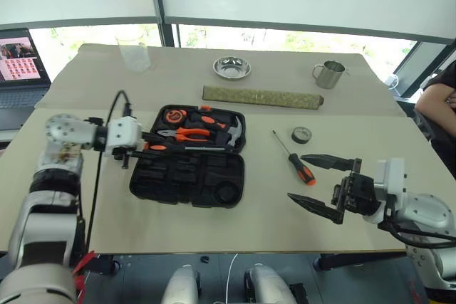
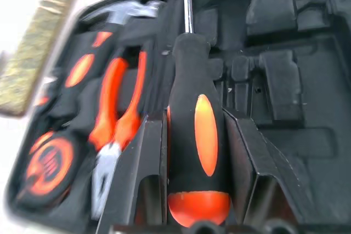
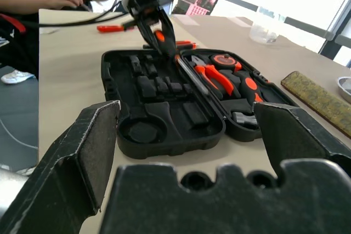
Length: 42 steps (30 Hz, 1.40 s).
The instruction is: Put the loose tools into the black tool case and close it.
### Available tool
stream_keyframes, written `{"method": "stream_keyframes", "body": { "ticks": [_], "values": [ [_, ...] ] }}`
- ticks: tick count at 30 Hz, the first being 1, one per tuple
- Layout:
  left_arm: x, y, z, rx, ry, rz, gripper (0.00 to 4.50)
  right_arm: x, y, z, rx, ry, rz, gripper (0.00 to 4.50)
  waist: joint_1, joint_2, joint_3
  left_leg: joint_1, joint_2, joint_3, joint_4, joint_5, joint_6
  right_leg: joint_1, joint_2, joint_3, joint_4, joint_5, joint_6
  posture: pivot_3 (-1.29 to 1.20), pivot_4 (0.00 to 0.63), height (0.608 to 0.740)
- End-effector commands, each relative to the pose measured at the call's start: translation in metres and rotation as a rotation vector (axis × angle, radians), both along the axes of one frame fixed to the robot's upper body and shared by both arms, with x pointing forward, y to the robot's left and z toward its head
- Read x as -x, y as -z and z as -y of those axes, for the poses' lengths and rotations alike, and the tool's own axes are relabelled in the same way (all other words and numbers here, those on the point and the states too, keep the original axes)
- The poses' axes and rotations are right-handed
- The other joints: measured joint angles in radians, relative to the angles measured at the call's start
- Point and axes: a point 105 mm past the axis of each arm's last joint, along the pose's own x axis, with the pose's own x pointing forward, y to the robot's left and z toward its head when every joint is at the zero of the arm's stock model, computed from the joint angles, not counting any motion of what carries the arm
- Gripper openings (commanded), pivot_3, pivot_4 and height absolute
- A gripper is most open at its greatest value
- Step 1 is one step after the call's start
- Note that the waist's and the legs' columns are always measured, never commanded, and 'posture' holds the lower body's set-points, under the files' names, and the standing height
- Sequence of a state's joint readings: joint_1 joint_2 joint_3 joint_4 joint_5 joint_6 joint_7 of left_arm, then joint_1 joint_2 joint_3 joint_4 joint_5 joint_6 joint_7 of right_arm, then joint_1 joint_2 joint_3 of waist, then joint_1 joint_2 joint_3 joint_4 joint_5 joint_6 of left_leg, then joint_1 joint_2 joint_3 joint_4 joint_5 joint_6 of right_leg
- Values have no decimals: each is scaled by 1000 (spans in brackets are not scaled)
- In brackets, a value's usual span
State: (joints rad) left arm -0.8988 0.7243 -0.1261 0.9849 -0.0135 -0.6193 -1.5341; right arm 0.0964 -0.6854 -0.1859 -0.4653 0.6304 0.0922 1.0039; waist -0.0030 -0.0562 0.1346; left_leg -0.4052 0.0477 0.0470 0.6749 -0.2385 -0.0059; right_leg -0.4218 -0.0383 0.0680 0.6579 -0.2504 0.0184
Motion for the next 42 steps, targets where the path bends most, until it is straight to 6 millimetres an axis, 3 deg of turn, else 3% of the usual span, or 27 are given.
{"method": "stream_keyframes", "body": {
  "ticks": [1, 18, 19, 26, 29, 32, 37, 42],
  "values": [
    [-10, -3, 2, -33, -26, 42, 928, 6, -10, -3, -13, 17, 44, 4500, -1, 0, 0, 0, 0, 0, 1, 0, 0, 0, 0, 0, 0, 0, 0, 0, 150, 740],
    [-7, 10, -2, -126, 18, 8, 928, 8, -4, -6, -27, 59, 40, 4500, 0, 0, 0, -1, 0, 0, 2, 0, 0, 1, 0, 0, 0, 0, 2, 0, 150, 740],
    [-7, 11, -2, -131, 16, 5, 1931, 8, -3, -6, -28, 59, 39, 4500, 0, 0, 0, -1, 0, 0, 2, 0, 0, 1, 0, 0, 0, 0, 2, 0, 150, 740],
    [-17, -9, 4, 30, -41, 66, 4408, 8, -1, -7, -35, 58, 30, 4500, 1, 0, 0, -1, 0, -1, 3, 0, 0, 1, 0, 0, 0, 0, 2, 0, 150, 740],
    [-19, -24, 8, 103, -42, 96, 4474, 9, 1, -6, -40, 57, 21, 4500, 0, 0, 0, -1, 0, -1, 3, 0, 0, 1, 0, 0, 0, 0, 2, 0, 150, 740],
    [-16, -26, 9, 125, -22, 90, 4474, 9, 3, -6, -45, 55, 15, 4500, 0, 0, 0, -1, 0, -1, 3, 0, 0, 1, 0, 0, 0, 0, 2, 0, 150, 740],
    [-3, -5, 2, 19, 33, 42, 4474, 6, 2, -6, -51, 50, 18, 4500, 0, 0, 0, -1, 0, -1, 3, 0, 0, 1, 0, 0, 0, 0, 2, 0, 150, 740],
    [-5, 1, 7, 16, 26, -18, 4474, 6, 2, -5, -48, 49, 19, 4500, -1, 0, 0, -1, 0, -1, 3, 0, 0, 0, 0, 0, 0, 0, 2, 0, 150, 740]
  ]
}}
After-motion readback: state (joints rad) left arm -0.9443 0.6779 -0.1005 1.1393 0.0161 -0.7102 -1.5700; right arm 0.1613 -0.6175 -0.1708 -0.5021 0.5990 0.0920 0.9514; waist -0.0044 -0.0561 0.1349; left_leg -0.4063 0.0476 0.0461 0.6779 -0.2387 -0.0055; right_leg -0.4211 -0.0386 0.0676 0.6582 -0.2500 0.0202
